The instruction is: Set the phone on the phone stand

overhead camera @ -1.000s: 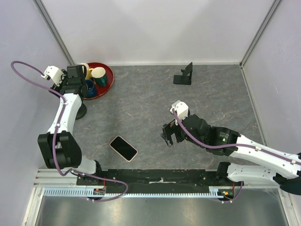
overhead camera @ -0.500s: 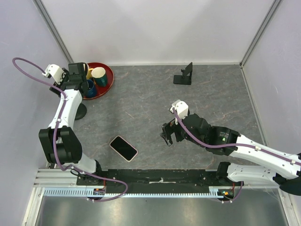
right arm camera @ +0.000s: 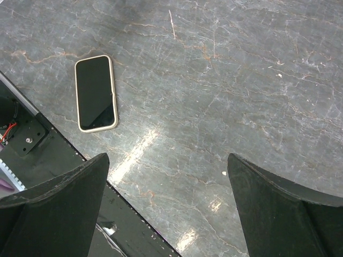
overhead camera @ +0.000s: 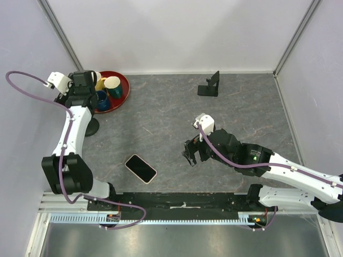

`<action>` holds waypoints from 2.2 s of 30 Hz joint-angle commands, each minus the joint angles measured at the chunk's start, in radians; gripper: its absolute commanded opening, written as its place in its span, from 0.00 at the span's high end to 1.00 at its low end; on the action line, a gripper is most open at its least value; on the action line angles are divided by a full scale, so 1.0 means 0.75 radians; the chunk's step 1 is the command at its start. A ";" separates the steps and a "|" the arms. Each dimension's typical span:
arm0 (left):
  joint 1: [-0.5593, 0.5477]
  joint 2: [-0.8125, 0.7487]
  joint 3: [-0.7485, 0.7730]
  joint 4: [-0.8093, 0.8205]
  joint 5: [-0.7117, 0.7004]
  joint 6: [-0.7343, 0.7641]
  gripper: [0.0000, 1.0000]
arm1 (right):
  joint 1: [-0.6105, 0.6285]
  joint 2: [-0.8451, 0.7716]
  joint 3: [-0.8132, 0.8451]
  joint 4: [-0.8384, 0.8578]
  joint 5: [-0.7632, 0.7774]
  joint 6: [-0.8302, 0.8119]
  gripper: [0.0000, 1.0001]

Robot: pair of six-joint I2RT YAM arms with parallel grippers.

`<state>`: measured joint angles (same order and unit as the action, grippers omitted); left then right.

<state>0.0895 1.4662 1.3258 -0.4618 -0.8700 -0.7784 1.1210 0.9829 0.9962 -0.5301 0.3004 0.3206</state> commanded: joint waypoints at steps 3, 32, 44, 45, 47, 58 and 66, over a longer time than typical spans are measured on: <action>0.003 -0.132 -0.005 0.041 0.027 -0.022 0.05 | -0.006 0.011 0.038 0.075 -0.038 -0.002 0.02; -0.330 -0.722 -0.479 0.299 1.716 0.432 0.12 | -0.840 0.749 0.290 0.236 -0.078 0.481 0.02; -0.496 -0.683 -0.639 0.372 1.939 0.482 0.16 | -1.165 1.176 0.686 0.339 -0.135 0.086 0.06; -0.508 -0.683 -0.643 0.372 1.939 0.482 0.16 | -1.167 1.249 0.773 0.333 -0.112 0.066 0.07; -0.524 -0.683 -0.645 0.372 1.937 0.486 0.16 | -1.169 1.319 0.864 0.322 -0.100 -0.004 0.10; -0.565 -0.662 -0.651 0.374 1.958 0.488 0.17 | -1.186 1.569 1.185 0.312 -0.026 -0.108 0.49; -0.567 -0.652 -0.653 0.374 1.958 0.490 0.17 | -1.206 1.637 1.300 0.310 -0.049 -0.131 0.54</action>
<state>-0.3298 0.9730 0.8375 -0.2226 0.5625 -0.4465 0.2253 2.1899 1.8954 -0.3126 0.2687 0.2466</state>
